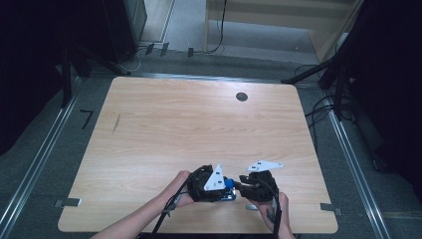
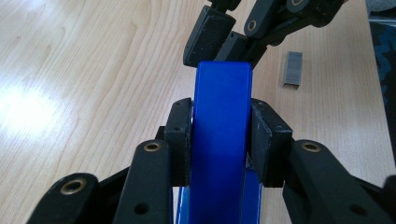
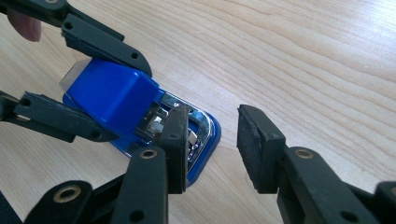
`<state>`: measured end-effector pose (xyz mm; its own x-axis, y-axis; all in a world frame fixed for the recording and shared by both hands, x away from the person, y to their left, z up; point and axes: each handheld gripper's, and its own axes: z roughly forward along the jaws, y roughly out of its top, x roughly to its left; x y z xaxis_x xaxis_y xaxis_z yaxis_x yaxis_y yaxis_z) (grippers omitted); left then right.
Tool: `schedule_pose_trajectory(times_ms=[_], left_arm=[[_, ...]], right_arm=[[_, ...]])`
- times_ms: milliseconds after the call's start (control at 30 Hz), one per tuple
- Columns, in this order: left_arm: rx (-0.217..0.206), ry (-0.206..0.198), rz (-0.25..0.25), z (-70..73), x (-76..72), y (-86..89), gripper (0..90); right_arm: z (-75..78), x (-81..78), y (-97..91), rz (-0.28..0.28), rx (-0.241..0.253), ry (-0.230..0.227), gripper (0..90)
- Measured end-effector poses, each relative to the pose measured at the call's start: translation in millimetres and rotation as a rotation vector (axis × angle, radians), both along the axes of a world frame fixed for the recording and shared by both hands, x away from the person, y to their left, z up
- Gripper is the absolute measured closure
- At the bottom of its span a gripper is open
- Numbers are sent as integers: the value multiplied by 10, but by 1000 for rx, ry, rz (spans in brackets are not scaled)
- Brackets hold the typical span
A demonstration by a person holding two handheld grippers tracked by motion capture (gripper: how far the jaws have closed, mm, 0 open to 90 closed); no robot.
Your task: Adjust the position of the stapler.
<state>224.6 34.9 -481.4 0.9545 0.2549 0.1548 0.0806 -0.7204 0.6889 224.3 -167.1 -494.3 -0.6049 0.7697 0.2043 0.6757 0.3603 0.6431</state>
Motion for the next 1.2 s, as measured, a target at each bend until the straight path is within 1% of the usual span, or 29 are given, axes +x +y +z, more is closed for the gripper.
schedule_pose_trajectory(times_ms=[33,200,233,267,333,367,467,600,667,700,733,767,933,1033,1200], left_arm=[[0,-2,-1,3,-3,2,649],[3,-8,-8,12,-8,9,653],[0,-9,-10,11,-7,11,653],[0,-9,-8,14,-6,14,653],[-4,-10,-11,16,-6,18,654],[-5,-10,-10,19,-8,19,654],[-6,-15,-18,35,-18,33,656],[-6,-19,-18,53,-24,46,658],[-2,-21,-20,67,-33,53,659],[2,-27,-22,71,-38,53,659],[2,-31,-23,71,-48,47,659],[4,-34,-24,72,-50,46,660],[13,-38,-28,86,-55,55,661],[6,-37,-29,102,-55,77,662],[3,-39,-33,122,-65,103,663]], right_arm=[[-8,7,-11,-1,12,3,649],[-3,4,-4,0,17,-2,652],[-7,2,4,-1,23,8,652],[-7,2,4,-1,23,8,652],[-23,5,28,9,1,12,649],[-23,5,28,9,1,12,649],[-30,-4,55,22,-25,-8,657],[-44,-6,55,29,-26,-10,664],[-54,-16,78,41,-54,-24,672],[-54,-16,78,41,-54,-24,672],[-77,-21,91,47,-70,-33,677],[-85,-17,86,53,-74,-38,677],[-94,-15,78,55,-66,-35,677],[-103,-23,74,47,-57,-35,678],[-97,-34,87,50,-69,-42,687]])
